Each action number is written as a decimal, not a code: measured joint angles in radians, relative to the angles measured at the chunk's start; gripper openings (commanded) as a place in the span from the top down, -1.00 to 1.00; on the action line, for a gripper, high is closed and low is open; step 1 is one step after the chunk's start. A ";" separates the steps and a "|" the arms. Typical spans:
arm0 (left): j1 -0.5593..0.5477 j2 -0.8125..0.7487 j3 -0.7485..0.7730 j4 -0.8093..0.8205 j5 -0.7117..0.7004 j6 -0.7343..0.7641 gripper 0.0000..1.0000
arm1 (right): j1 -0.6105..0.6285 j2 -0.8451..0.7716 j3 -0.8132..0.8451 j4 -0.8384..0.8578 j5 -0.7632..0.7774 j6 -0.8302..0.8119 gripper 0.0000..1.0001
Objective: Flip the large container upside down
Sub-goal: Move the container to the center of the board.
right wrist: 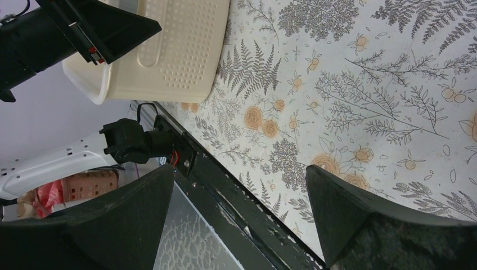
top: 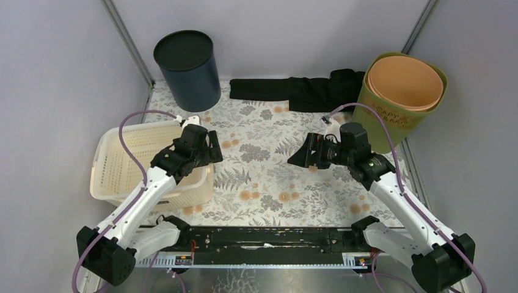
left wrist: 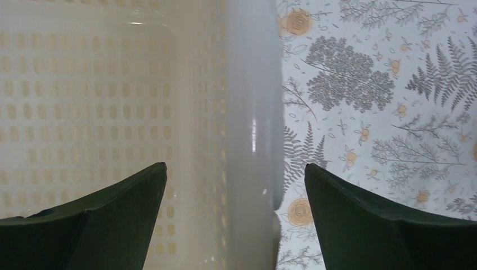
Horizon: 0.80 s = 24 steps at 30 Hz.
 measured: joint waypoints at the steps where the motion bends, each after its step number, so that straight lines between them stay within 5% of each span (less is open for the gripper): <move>1: -0.008 0.002 0.000 0.010 0.000 -0.005 -1.00 | 0.000 0.000 0.000 -0.005 0.000 -0.003 -0.88; 24: -0.397 0.185 0.076 0.092 -0.105 -0.139 -1.00 | 0.001 -0.070 0.000 -0.121 0.040 -0.056 -0.89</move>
